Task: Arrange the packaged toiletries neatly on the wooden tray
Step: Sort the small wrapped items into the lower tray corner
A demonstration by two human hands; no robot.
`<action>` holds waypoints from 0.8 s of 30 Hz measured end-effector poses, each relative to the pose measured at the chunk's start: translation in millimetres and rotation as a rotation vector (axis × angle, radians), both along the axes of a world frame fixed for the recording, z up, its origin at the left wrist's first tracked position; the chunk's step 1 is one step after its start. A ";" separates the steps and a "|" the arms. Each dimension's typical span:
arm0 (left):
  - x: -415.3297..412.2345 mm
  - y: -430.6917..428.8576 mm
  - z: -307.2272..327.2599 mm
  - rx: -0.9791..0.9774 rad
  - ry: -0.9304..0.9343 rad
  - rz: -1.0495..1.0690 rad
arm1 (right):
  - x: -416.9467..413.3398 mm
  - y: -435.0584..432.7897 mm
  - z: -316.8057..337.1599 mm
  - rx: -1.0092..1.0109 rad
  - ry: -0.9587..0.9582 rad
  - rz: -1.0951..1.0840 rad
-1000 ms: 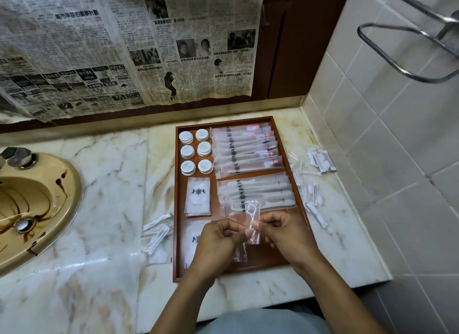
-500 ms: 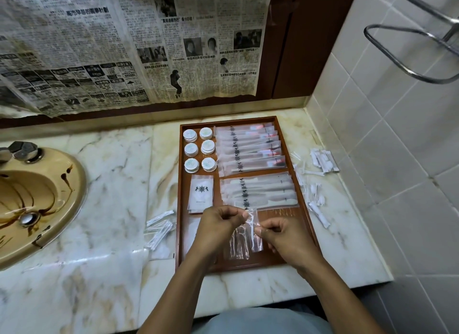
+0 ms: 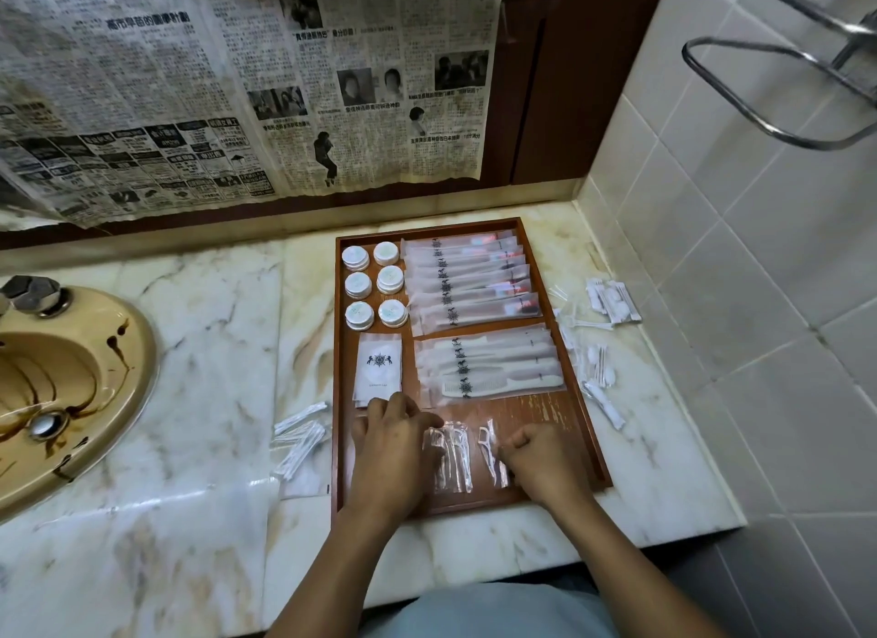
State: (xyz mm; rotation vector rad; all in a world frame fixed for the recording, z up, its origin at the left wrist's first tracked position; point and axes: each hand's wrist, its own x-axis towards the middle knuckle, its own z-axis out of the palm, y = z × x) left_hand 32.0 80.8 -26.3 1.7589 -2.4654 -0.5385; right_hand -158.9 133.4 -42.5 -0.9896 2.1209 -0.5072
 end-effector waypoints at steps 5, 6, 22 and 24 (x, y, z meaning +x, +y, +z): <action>3.1 8.6 0.2 0.030 -0.137 -0.048 | 1.6 0.7 -3.2 -0.002 0.164 0.096; 3.8 9.3 -1.1 0.023 -0.158 -0.060 | 2.0 0.8 -4.0 -0.009 0.197 0.120; 7.0 9.9 -4.7 -0.023 -0.220 -0.039 | 4.7 4.1 -15.1 -0.186 0.217 0.358; 7.3 9.7 -5.3 -0.016 -0.219 -0.026 | 5.6 3.8 -16.2 -0.187 0.234 0.366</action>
